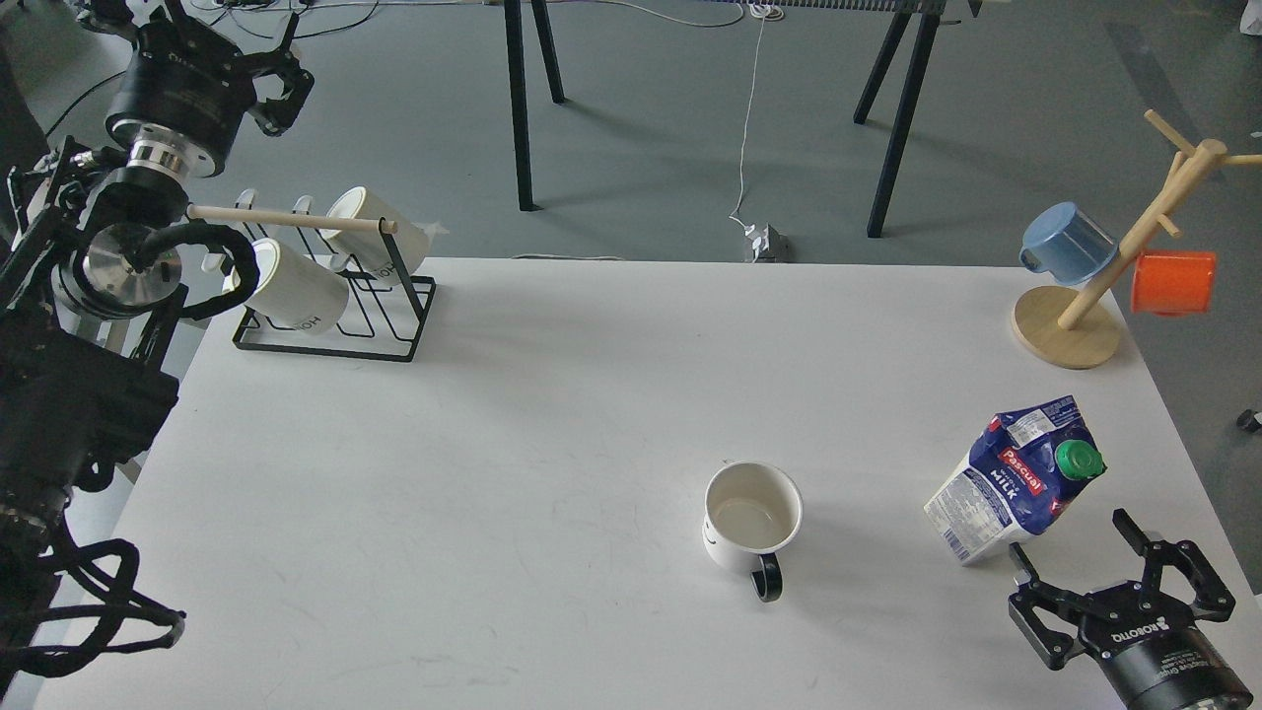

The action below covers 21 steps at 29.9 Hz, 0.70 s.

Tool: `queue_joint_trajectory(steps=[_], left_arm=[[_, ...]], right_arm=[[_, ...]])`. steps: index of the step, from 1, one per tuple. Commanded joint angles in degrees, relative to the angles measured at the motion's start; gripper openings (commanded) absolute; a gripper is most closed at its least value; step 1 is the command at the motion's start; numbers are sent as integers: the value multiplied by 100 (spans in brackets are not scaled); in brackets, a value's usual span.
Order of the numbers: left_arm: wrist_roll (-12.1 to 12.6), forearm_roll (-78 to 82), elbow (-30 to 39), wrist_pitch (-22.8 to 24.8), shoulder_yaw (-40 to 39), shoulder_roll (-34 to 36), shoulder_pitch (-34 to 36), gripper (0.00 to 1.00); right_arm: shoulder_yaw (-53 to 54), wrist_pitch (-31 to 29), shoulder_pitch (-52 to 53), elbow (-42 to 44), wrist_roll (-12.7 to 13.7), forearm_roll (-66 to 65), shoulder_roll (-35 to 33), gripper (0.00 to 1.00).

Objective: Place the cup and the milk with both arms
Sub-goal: 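Bring the right gripper to the milk carton and grasp it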

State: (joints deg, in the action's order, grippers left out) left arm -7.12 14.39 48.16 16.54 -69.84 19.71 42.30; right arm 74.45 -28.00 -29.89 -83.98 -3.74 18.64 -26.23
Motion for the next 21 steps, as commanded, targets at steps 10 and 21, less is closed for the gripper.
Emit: queue_joint_trajectory(steps=[10,21], left_arm=[[-18,-7,1,-11,-21,112,-11,100],[-27,2,1,-20,-12,121,-20,100]], right_arm=[[-27,0,405,83,-12,-9,162,99],[-35,0,660,303,-30,-9,540,99]])
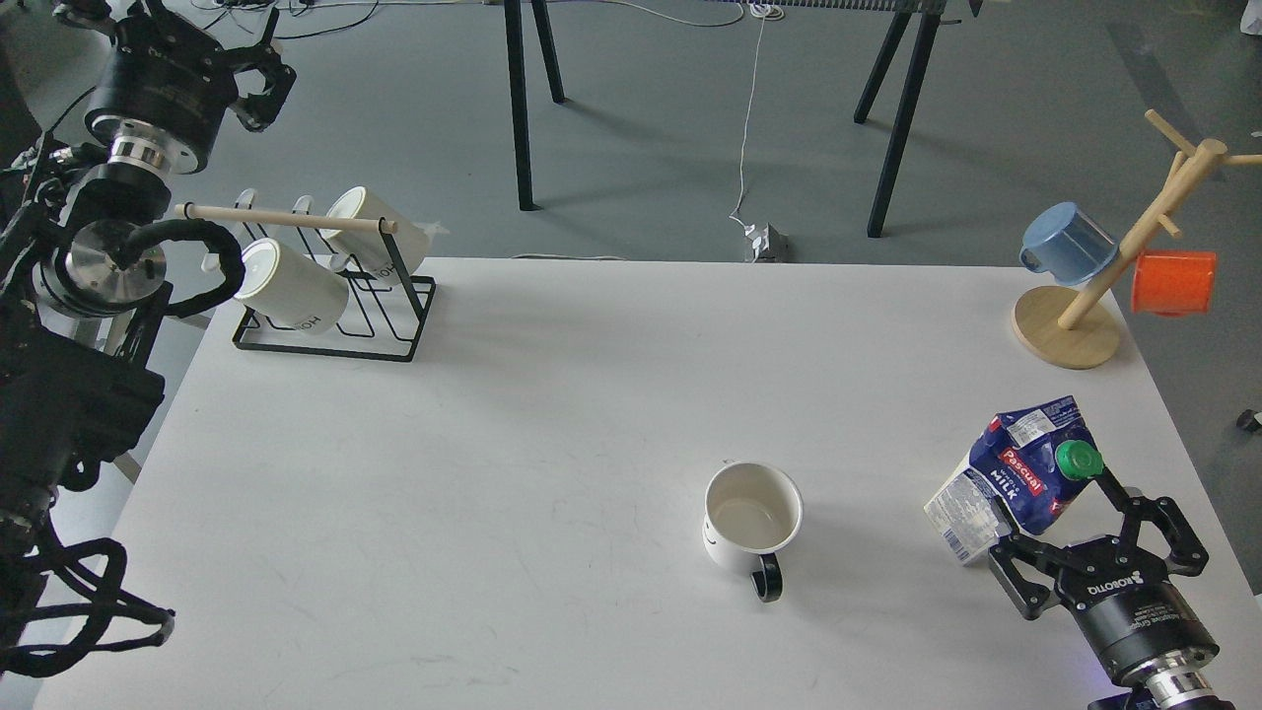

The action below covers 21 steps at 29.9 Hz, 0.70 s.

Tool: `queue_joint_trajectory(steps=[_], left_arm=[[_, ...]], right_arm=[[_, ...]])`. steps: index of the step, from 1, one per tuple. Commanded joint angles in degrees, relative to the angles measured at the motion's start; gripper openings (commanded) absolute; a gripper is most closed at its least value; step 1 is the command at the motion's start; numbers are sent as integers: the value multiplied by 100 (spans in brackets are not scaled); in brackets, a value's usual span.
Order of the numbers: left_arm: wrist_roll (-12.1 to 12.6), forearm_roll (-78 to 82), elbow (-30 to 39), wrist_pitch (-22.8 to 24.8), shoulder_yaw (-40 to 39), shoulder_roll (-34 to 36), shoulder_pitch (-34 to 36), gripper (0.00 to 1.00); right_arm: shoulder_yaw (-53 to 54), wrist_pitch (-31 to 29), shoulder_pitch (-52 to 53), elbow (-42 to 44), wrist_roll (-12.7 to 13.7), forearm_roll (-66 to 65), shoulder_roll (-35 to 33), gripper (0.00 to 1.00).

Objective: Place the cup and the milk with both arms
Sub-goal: 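Bring the right gripper to the milk carton and grasp it, then carry the milk carton with the right gripper beside the mug and lower it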

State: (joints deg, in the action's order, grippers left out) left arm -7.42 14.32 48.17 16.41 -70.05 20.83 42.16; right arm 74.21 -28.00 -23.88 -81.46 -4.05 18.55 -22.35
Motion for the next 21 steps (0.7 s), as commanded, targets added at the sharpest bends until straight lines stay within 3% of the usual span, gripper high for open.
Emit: queue_joint_trajectory(steps=[1,8,14,19,21], left_arm=[[4,9,-1,-6,9,26,-6,100],[4,0,-1,3,18,131,-15,100],[-5,9,-1,3,26,114,-50,100],[4,0,25,3,26,114,-50,100],[4,0,104,-6,35,123,-50,100]], right_arm=[[-3,0,68,51,1,0,205,98],[50,0,217,174,-175,-131,354,90],[50,0,208,139,-482,-483,433,48],[85,0,208,139,-526,-501,513,44],[103,0,200,122,-745,-501,574,44]])
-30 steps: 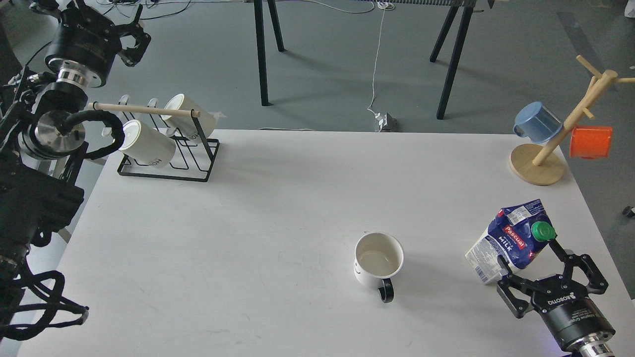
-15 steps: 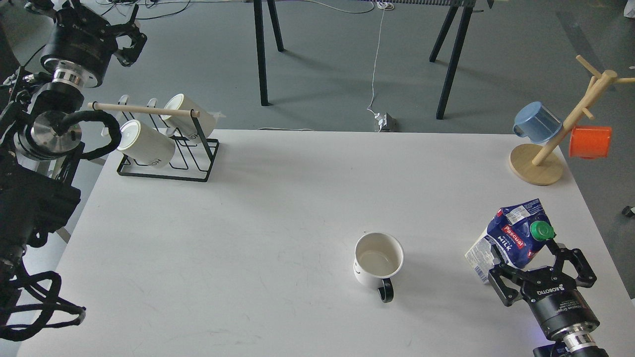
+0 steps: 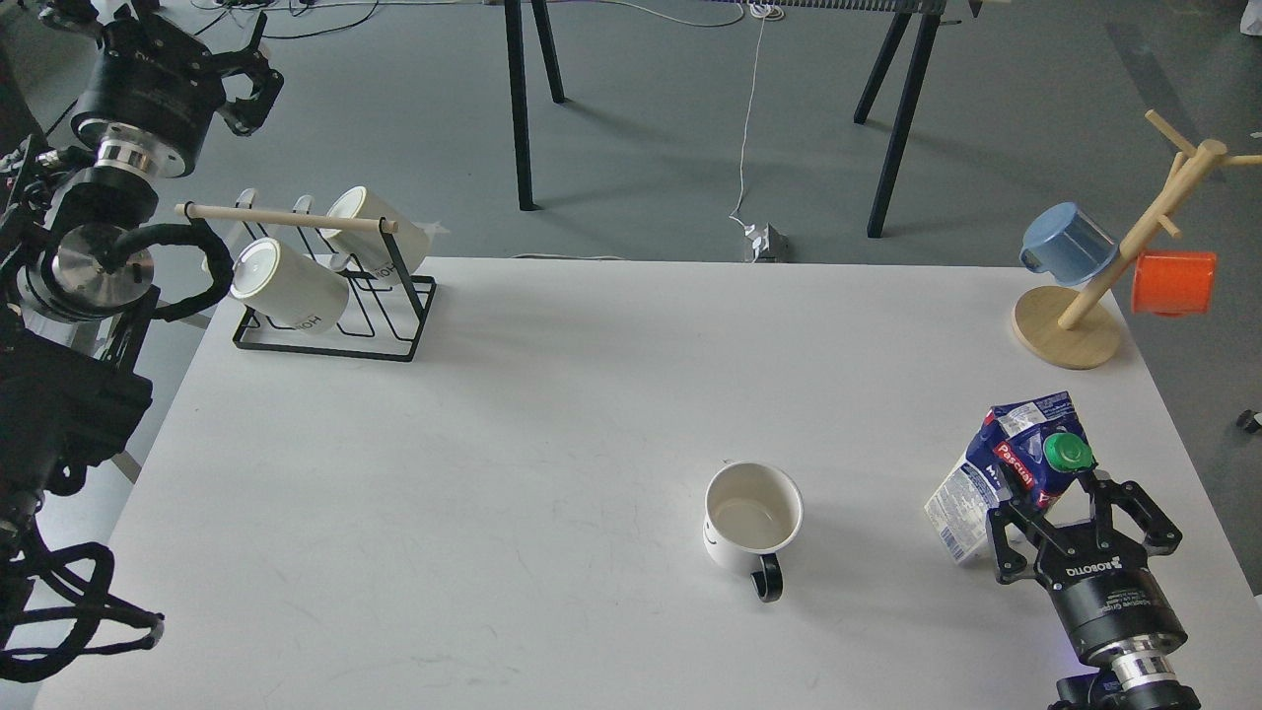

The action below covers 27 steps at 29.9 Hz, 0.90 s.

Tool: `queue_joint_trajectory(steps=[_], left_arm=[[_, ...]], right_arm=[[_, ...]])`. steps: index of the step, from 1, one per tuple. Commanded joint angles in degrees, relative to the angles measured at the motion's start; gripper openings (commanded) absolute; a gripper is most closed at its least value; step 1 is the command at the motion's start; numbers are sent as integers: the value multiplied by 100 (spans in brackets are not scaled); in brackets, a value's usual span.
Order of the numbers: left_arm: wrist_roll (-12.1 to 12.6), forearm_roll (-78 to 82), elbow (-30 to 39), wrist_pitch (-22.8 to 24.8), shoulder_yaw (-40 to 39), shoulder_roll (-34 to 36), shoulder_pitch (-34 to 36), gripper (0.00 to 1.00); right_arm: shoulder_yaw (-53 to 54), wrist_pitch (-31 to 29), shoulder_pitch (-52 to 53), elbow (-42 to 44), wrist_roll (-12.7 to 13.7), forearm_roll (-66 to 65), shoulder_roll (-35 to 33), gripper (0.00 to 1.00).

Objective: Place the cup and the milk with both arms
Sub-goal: 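Carry the milk carton with the right gripper beside the mug and lower it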

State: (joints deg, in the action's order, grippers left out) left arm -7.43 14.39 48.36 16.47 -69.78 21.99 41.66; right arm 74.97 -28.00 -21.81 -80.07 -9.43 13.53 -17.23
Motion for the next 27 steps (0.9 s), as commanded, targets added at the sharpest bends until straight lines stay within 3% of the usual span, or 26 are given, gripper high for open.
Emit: queue_joint_trajectory(steps=[1,3,12,27], left_arm=[[4,-7,112,-13,9,7,8,100],[4,-7,147,-21,9,15,17,100],[66,63,147,-21,26,112,52,100],[84,72,147,-4,35,314,26,100]], right_arm=[[17,0,1,-35,-322,1,106,44],[-9,0,-8,-87,-428,-17,229,44],[-325,0,53,-589,-437,-218,835,44],[-1283,0,590,-229,-384,-825,1468,44]])
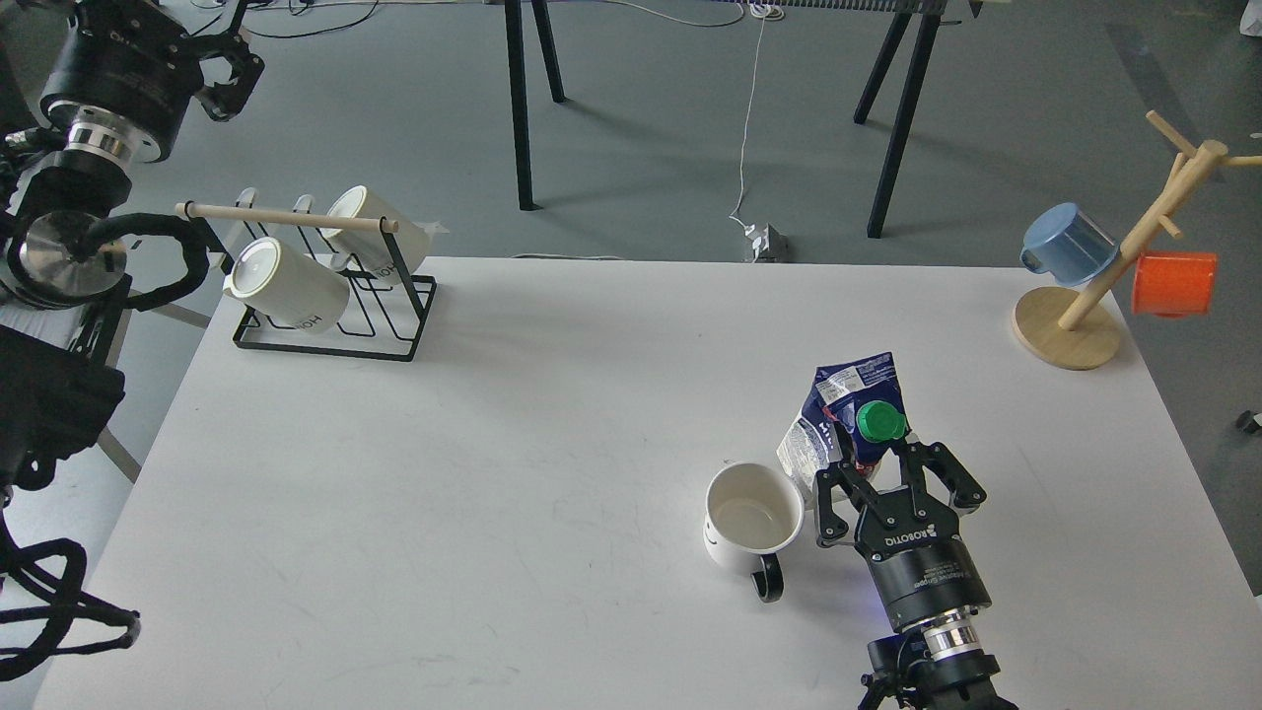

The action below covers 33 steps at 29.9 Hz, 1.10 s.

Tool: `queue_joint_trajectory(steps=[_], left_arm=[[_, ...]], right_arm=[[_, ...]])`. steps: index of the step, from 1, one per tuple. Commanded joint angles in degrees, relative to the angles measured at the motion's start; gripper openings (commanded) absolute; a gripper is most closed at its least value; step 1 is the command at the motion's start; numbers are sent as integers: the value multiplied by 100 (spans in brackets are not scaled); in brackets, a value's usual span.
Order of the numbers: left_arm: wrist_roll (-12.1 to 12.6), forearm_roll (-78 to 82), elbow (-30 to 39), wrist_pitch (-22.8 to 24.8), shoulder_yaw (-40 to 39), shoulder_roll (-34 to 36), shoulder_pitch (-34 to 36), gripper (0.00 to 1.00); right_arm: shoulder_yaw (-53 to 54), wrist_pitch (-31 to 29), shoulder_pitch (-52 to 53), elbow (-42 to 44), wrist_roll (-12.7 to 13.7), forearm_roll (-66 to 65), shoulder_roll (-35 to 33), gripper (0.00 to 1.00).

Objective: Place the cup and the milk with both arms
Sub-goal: 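Carry the milk carton with the right gripper beside the mug and lower it, then open the right gripper and pull it back toward the robot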

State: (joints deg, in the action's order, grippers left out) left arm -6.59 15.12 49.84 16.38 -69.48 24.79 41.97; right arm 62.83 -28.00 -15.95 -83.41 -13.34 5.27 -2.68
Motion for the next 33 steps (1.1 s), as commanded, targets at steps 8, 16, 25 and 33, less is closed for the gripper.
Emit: queue_joint_trajectory(steps=[8,16,25,33], left_arm=[[-18,0,-1,-3,5,9,-22,100],[-27,9,-1,6,5,0,-40,100],[-36,9,-10,6,13,8,-49,100],[-89,44,-10,-3,268,-9,4,100]], right_arm=[[-227,0,-22,211,-11,18,14,45],[-253,0,13,510,-11,-26,22,53],[-245,0,57,492,-2,-17,5,79],[-245,0,-4,448,6,-9,5,96]])
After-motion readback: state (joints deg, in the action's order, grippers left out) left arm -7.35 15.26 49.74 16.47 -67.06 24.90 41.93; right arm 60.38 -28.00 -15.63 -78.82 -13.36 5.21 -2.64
